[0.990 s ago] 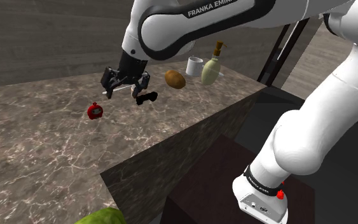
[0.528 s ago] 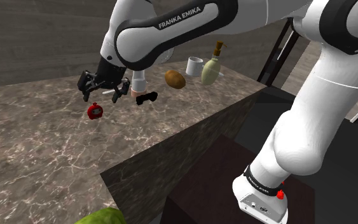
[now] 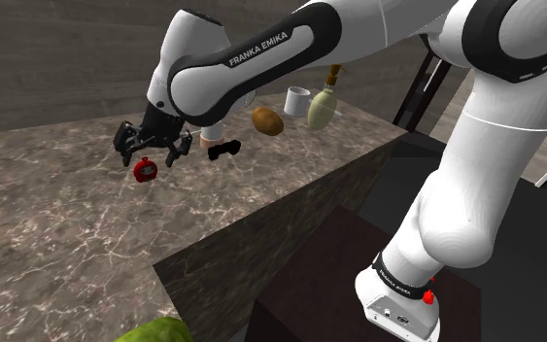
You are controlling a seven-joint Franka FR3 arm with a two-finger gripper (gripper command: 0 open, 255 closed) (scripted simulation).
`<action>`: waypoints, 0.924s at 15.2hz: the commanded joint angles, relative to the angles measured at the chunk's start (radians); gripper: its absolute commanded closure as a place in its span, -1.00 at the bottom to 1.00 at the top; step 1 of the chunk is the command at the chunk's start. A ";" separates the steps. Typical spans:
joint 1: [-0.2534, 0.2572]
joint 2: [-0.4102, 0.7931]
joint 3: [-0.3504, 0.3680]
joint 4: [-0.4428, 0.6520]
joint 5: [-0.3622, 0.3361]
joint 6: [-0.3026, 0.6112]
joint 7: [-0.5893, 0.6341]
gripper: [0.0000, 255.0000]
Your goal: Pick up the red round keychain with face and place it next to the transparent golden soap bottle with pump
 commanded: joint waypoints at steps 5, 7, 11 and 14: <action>0.001 0.002 0.000 0.001 -0.001 0.002 0.001 -1.00; 0.001 0.002 0.000 0.001 -0.001 0.002 0.001 1.00; 0.001 0.002 0.000 0.001 -0.001 0.002 0.001 1.00; 0.001 0.002 0.000 0.000 -0.001 0.002 0.001 1.00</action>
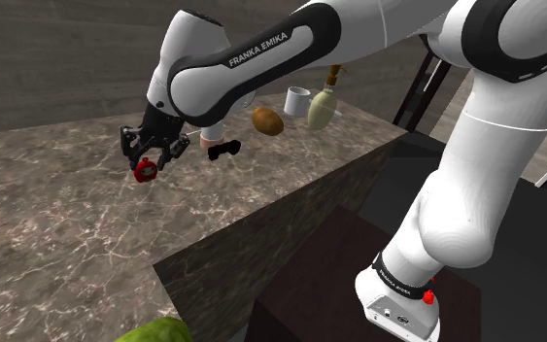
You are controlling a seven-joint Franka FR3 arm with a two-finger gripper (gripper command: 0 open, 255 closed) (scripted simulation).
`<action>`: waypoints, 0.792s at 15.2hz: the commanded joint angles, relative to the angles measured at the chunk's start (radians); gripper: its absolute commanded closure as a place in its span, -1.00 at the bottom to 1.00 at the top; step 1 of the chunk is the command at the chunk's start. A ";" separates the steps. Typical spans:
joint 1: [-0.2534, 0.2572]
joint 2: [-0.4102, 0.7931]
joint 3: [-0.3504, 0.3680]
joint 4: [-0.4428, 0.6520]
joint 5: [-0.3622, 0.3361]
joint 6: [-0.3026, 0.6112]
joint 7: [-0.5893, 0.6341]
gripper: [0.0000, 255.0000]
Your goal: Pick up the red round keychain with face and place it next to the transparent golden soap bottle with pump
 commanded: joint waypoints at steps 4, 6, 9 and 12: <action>-0.001 -0.013 0.001 0.011 0.003 -0.025 0.001 1.00; -0.003 -0.026 0.001 0.024 0.005 -0.050 0.002 1.00; -0.004 -0.045 0.001 0.044 0.008 -0.088 0.004 1.00; -0.006 -0.062 0.001 0.066 0.010 -0.125 0.006 1.00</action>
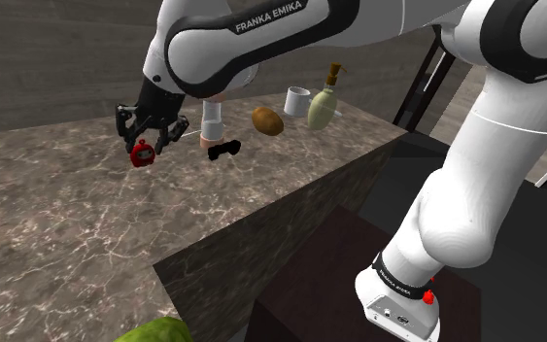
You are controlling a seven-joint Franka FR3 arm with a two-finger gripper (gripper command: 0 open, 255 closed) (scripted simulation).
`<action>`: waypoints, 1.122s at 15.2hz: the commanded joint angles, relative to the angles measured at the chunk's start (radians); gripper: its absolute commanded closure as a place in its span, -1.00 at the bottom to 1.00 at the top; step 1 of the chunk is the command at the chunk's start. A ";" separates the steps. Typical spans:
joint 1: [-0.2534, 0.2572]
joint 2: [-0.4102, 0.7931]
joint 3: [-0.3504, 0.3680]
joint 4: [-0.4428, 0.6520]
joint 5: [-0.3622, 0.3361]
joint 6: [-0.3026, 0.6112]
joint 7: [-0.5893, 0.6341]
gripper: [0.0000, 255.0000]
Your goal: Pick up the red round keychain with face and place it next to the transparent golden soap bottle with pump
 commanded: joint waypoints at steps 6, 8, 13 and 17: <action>-0.004 -0.034 -0.002 0.057 0.004 -0.090 0.005 1.00; -0.005 -0.041 -0.002 0.076 0.004 -0.116 0.008 1.00; -0.007 -0.057 -0.003 0.125 0.003 -0.180 0.014 1.00; -0.008 -0.065 -0.004 0.169 0.001 -0.232 0.020 1.00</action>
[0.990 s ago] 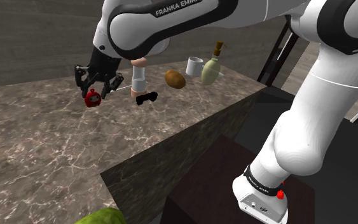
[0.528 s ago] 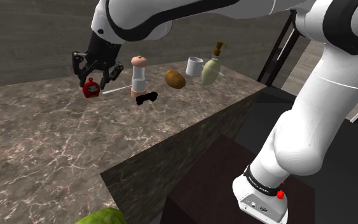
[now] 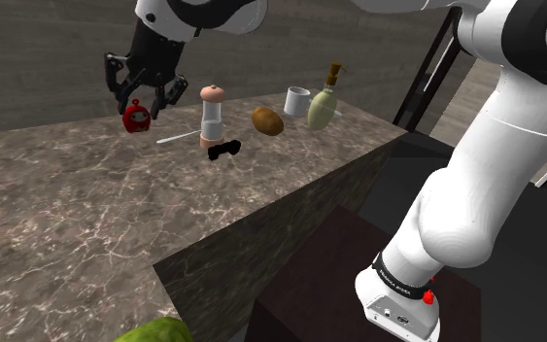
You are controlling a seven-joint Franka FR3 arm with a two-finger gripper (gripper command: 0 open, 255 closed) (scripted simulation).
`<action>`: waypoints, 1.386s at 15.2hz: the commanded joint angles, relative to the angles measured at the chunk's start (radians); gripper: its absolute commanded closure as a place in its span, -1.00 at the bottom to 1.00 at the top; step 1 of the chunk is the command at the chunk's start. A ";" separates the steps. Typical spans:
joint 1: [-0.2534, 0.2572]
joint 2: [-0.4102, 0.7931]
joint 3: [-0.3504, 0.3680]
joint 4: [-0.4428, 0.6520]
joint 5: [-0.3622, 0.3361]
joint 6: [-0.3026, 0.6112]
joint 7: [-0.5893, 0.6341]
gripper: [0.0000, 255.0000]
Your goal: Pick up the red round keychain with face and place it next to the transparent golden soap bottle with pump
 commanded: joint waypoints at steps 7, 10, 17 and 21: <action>-0.002 -0.006 -0.002 0.102 -0.007 -0.107 0.014 1.00; -0.002 -0.005 -0.002 0.143 -0.010 -0.147 0.019 1.00; -0.001 0.006 -0.002 0.250 -0.021 -0.243 0.035 1.00; 0.000 0.018 -0.001 0.318 -0.028 -0.299 0.044 1.00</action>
